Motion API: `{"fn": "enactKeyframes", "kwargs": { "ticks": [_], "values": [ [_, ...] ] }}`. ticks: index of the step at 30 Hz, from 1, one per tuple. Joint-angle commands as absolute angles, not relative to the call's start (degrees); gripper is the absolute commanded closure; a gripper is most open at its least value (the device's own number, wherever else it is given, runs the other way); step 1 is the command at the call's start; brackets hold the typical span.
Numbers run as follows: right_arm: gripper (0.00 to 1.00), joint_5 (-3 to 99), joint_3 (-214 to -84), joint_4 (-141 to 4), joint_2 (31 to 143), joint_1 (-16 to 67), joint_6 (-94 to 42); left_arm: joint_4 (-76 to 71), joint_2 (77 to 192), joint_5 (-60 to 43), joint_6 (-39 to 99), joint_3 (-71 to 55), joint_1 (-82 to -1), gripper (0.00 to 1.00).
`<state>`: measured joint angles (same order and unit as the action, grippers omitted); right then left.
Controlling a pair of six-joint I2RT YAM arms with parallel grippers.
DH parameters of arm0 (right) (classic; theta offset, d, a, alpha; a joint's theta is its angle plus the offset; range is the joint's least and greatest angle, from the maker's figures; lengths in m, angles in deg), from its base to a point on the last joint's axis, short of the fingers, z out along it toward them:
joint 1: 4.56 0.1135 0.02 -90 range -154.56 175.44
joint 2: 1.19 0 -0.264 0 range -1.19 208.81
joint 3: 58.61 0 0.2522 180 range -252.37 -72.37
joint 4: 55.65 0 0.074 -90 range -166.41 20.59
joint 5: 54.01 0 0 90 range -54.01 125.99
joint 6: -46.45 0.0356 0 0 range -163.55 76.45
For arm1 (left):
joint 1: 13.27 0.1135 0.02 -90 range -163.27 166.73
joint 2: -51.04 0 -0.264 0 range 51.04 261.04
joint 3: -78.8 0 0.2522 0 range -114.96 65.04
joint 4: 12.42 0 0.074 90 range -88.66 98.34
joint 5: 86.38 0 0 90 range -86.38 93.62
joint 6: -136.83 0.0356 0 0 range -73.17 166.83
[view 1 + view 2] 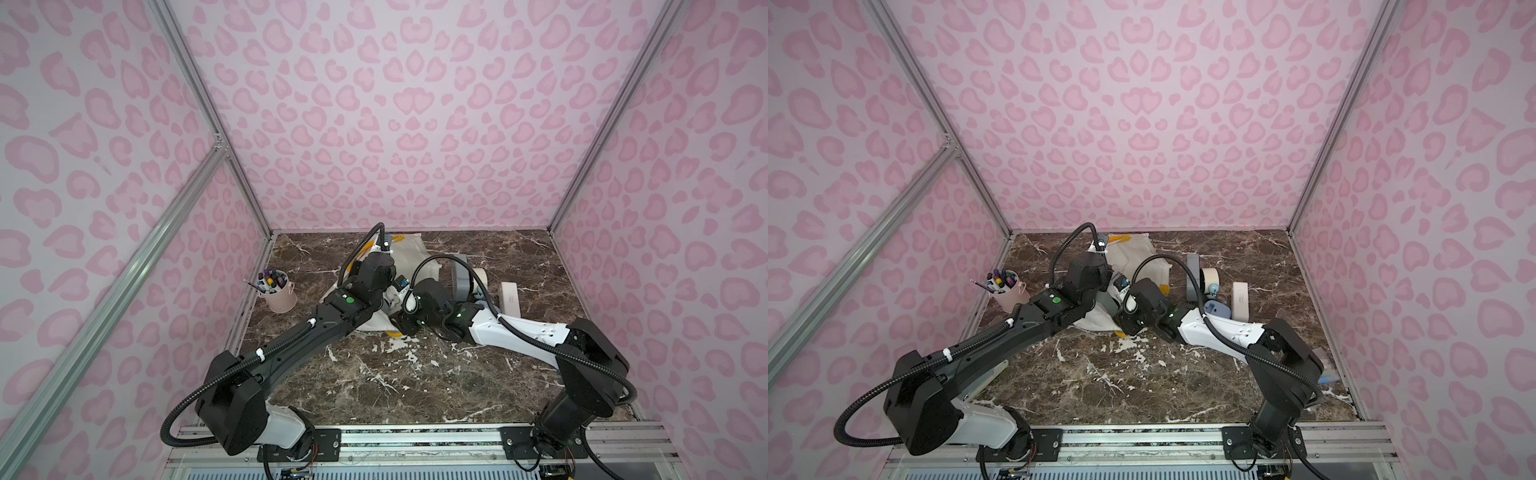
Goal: Take the alarm clock out of the canvas bag
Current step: Place the alarm at the center of the board, then adjust the canvas bag at the center of the board.
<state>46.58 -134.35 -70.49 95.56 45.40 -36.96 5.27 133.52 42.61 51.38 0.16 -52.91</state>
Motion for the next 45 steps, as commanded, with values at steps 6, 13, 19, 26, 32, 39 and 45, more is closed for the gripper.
{"fn": "enactKeyframes", "kwargs": {
  "ticks": [6,13,19,26,32,39,45],
  "values": [
    [0.40,44.7,-139.2,-70.8,102.6,50.2,-39.7,-3.1,137.1,39.2,50.7,-3.9,-52.0,0.97],
    [0.38,40.8,-146.4,-72.3,107.8,52.4,-39.6,-7.4,135.4,31.8,49.5,-0.3,-50.5,0.97],
    [0.36,37.7,-141.7,-69.6,105.2,50.2,-35.3,-6.1,132.6,31.5,48.5,3.0,-50.5,0.97],
    [0.32,36.3,-136.4,-65.8,101.7,46.9,-34.5,-6.5,130.6,30.0,47.3,5.6,-50.5,0.97],
    [0.29,39.2,-134.4,-62.6,101.4,44.9,-35.1,-5.9,130.3,29.0,48.0,5.5,-50.5,0.97],
    [0.27,42.9,-134.4,-59.7,103.0,42.9,-34.6,-5.6,129.6,28.3,47.6,5.8,-50.5,0.97],
    [0.22,45.1,-136.3,-58.6,105.0,42.4,-35.1,-4.9,129.0,27.0,47.0,6.1,-50.5,0.97]
  ]
}}
